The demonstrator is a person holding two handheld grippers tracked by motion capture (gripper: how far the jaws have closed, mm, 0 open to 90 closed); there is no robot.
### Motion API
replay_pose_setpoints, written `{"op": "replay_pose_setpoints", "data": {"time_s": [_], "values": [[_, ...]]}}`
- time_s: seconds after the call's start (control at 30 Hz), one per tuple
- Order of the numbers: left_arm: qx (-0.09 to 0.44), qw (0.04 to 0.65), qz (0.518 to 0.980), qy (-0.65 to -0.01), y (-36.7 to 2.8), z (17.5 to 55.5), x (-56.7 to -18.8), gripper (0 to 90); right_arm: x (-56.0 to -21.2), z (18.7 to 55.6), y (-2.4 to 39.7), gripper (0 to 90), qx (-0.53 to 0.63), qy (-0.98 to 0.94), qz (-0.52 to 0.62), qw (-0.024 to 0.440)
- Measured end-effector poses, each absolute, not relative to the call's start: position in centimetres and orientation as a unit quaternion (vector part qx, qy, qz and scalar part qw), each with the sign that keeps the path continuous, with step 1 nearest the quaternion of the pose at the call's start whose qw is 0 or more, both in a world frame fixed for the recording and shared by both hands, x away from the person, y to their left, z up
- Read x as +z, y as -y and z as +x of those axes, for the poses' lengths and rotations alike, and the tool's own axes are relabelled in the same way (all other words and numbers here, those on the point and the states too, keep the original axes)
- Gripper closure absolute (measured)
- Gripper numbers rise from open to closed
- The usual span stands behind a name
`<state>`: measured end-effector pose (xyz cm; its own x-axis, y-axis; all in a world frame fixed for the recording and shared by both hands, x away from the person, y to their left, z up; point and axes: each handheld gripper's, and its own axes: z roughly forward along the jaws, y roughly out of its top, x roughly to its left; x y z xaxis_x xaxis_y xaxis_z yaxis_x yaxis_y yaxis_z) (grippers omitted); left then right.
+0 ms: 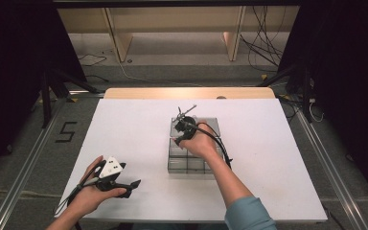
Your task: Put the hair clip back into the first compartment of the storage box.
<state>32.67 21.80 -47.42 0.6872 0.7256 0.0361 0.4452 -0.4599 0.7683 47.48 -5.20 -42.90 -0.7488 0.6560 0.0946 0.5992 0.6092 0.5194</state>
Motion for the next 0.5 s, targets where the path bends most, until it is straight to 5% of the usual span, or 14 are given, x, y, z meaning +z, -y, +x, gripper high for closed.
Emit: {"op": "replay_pose_setpoints", "data": {"time_s": [0.5], "values": [[0.182, 0.384, 0.834, -0.351, -21.80, 32.68, -47.44, 17.1, -43.47, 47.53, 4.88, 86.9, 0.263, -0.896, 0.355, 0.046]]}}
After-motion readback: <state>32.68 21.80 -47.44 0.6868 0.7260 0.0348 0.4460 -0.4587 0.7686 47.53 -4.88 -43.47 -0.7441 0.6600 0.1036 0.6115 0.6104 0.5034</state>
